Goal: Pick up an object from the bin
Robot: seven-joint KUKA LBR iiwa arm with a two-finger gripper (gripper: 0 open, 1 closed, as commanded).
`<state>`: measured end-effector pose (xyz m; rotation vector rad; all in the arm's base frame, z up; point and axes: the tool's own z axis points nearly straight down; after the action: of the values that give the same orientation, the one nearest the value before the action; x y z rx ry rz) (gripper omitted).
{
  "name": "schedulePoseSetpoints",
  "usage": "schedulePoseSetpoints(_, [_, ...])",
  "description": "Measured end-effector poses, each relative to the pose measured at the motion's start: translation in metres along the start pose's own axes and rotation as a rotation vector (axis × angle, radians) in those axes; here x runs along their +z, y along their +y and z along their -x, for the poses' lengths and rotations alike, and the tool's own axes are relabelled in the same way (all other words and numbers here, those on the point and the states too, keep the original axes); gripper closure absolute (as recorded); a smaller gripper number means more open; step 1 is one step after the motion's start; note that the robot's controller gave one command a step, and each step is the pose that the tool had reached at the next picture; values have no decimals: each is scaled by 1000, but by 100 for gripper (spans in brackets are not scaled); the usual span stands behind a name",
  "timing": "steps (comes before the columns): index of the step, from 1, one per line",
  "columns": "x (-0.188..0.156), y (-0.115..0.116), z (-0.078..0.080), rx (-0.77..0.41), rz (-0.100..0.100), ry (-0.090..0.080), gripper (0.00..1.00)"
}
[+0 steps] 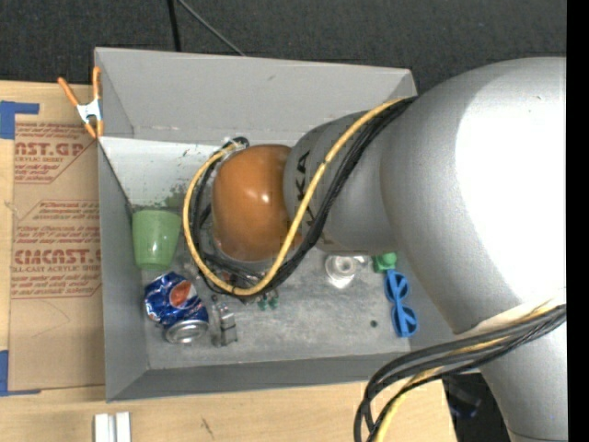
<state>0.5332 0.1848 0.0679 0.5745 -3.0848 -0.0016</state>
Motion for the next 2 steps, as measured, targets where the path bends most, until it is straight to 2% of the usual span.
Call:
schedulePoseSetpoints(1, [-34, 72, -9, 10, 4, -7, 0])
schedulePoseSetpoints(2, [-31, 70, -29, 206, 0, -2, 0])
